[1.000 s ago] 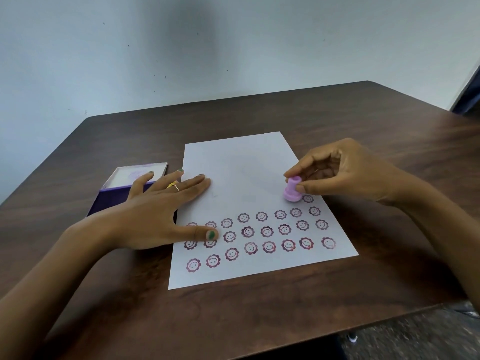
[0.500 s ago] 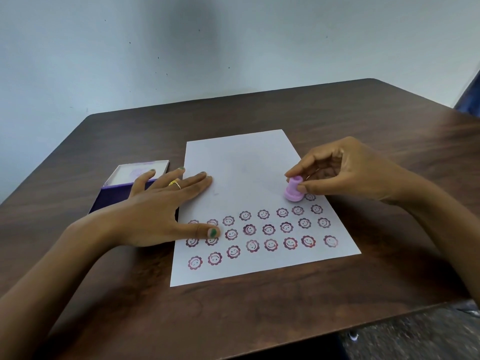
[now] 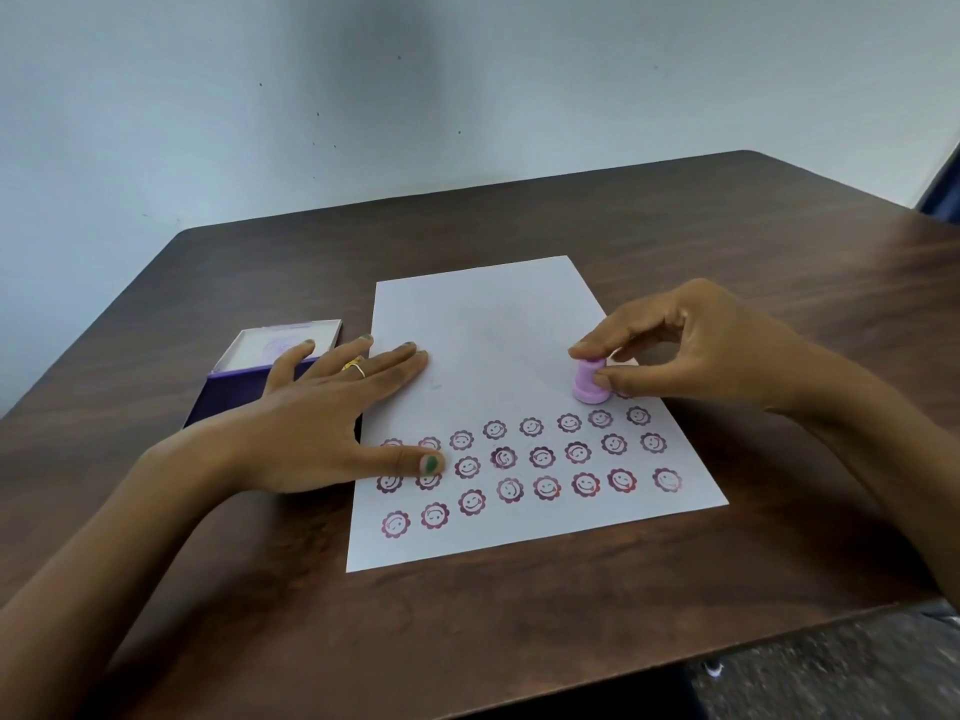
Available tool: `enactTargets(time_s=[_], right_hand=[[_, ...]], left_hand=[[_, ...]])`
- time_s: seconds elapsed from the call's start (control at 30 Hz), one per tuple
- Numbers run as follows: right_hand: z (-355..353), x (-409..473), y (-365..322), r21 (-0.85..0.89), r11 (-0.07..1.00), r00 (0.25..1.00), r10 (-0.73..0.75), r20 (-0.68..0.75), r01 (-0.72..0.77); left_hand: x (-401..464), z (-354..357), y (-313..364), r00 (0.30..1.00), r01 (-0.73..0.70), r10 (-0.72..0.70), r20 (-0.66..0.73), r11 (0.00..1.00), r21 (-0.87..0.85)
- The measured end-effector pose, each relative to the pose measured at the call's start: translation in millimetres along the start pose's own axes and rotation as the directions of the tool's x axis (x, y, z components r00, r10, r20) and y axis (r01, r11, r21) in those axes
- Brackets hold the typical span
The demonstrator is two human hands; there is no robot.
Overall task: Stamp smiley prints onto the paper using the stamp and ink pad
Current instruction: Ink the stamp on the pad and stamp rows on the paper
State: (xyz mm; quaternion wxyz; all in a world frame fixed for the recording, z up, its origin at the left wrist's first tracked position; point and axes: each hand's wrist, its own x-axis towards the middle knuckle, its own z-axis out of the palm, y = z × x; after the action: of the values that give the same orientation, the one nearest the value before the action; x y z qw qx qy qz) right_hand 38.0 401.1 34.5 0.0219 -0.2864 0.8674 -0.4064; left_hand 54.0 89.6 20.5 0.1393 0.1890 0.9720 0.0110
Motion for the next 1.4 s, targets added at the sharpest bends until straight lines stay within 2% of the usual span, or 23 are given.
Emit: enactTargets(time_s=[0.17, 0.33, 0.43, 0.6, 0.83, 1.27, 1.4], right_hand=[[10, -12, -4, -0.297, 0.953, 0.988, -0.105, -0.117, 0.066], [19, -21, 3, -0.433, 0.886, 0.959, -0.248, -0.135, 0.168], [23, -21, 10, -0.463, 0.867, 0.94, -0.292, -0.175, 0.183], [22, -16, 14, -0.631, 0.757, 0.895, -0.386, -0.223, 0.169], [22, -18, 19, -0.619, 0.783, 0.949, -0.24, -0.207, 0.063], [23, -21, 17, -0.628, 0.778, 0.959, -0.197, -0.203, 0.027], [24, -22, 14, -0.59, 0.807, 0.96, -0.173, -0.22, 0.01]], left_hand=[[1, 2, -1, 1.0, -0.008, 0.008, -0.012, 1.0, -0.006], [2, 3, -1, 1.0, -0.008, 0.008, -0.006, 1.0, -0.012], [1, 3, 0, 1.0, 0.001, -0.001, 0.0, 1.0, -0.016], [1, 3, 1, 1.0, 0.004, -0.004, 0.0, 1.0, -0.019], [3, 6, -1, 1.0, -0.004, 0.004, -0.005, 1.0, -0.017], [2, 3, 1, 1.0, 0.009, -0.009, 0.008, 1.0, -0.015], [1, 3, 1, 1.0, 0.005, -0.005, 0.004, 1.0, -0.022]])
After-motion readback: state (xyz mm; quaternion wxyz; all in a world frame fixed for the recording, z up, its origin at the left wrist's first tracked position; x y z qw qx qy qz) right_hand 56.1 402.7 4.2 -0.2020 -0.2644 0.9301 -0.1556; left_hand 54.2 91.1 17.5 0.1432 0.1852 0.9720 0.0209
